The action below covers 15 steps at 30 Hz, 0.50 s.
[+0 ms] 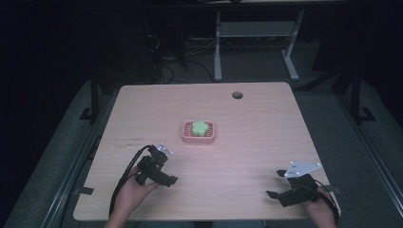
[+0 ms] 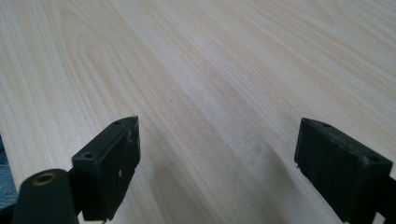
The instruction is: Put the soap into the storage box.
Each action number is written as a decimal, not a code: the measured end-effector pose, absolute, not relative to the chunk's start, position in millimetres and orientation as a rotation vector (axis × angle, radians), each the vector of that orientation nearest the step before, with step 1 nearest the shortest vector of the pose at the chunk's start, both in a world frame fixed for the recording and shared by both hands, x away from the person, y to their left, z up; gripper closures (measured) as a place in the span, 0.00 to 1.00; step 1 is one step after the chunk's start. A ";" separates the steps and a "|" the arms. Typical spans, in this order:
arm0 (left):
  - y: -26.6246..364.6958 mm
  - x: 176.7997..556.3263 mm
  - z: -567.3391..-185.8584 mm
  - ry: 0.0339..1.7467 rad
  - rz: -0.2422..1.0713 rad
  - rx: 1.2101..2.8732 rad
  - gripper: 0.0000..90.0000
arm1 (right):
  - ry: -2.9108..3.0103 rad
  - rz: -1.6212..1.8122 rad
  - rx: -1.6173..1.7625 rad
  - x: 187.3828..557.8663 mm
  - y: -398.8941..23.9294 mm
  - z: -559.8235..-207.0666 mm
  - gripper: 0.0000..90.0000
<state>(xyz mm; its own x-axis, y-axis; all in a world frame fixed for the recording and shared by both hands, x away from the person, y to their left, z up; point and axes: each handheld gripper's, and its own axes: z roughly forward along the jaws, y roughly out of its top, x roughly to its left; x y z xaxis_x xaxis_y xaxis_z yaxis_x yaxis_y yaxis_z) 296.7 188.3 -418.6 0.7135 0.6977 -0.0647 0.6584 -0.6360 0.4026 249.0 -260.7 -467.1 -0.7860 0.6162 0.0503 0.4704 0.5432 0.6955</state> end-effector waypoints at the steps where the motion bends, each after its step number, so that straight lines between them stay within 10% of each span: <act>1: 188.4 294.7 -419.6 1.058 0.134 2.513 0.25 | 2.579 1.069 0.920 249.0 -260.7 -467.0 0.15; 15: 199.7 276.9 -442.5 1.066 0.202 2.370 0.26 | 2.569 1.089 0.910 249.0 -261.8 -464.1 0.15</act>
